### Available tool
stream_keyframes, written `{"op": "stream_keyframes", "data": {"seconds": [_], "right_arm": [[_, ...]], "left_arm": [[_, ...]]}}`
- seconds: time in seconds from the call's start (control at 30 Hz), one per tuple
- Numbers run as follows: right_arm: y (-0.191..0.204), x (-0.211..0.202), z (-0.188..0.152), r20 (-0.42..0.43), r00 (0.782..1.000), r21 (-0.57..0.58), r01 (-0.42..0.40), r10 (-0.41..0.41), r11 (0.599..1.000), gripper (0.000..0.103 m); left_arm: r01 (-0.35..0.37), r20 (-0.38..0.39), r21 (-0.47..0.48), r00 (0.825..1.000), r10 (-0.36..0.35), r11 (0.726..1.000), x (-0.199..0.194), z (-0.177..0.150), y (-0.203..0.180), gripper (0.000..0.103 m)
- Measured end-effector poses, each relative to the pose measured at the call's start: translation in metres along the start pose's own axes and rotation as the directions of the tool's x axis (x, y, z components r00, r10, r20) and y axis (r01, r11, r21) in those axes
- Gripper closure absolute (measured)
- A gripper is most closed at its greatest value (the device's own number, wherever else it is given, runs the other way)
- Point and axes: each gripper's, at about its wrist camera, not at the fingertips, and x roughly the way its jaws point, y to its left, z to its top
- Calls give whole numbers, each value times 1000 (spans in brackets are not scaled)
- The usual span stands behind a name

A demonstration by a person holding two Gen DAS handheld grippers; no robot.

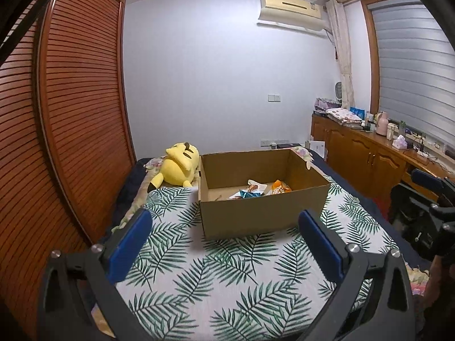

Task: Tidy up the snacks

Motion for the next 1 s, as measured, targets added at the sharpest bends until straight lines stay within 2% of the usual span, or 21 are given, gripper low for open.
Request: {"op": "stream_keyframes", "data": {"seconds": [0.2, 0.47, 1.0], "right_arm": [[-6, -25, -16, 15, 1000, 1, 20, -20, 1000, 0], [-18, -31, -29, 9, 999, 28, 45, -45, 999, 0], [-19, -33, -32, 23, 998, 19, 64, -64, 998, 0]], "left_arm": [[5, 3, -11, 1000, -5, 1000, -15, -14, 0, 0], [-37, 4, -1, 999, 37, 999, -17, -33, 3, 0], [-21, 5, -14, 1000, 21, 1000, -22, -36, 5, 0]]}}
